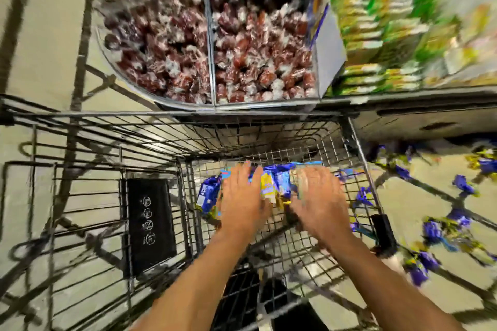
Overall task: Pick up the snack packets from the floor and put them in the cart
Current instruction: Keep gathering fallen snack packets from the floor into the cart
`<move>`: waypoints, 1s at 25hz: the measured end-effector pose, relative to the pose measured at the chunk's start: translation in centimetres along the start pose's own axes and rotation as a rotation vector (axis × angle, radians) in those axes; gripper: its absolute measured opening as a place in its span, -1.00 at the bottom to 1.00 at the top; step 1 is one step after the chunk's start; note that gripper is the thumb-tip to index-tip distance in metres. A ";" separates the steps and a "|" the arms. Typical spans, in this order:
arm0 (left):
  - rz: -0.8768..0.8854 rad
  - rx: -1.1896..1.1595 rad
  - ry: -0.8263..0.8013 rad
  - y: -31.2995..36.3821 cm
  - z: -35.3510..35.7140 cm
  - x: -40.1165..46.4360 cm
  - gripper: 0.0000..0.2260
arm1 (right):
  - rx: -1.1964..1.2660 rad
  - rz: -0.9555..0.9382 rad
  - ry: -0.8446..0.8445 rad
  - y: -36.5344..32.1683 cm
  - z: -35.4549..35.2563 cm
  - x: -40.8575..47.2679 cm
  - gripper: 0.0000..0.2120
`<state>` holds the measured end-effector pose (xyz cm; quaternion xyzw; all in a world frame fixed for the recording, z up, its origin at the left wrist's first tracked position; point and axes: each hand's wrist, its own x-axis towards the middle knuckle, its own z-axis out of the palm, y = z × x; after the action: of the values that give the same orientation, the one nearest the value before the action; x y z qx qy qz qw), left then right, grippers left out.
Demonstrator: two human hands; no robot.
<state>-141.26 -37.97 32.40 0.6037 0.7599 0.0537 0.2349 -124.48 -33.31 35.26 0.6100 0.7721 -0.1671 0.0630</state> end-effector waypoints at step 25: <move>0.972 0.363 -0.152 66.5 15.3 -27.3 -0.26 | 0.141 0.792 0.374 55.3 -14.1 -45.2 -0.31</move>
<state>-71.08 -49.18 51.17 0.9198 0.3701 -0.0198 0.1291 -58.49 -59.12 52.00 0.8812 0.4637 -0.0689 -0.0605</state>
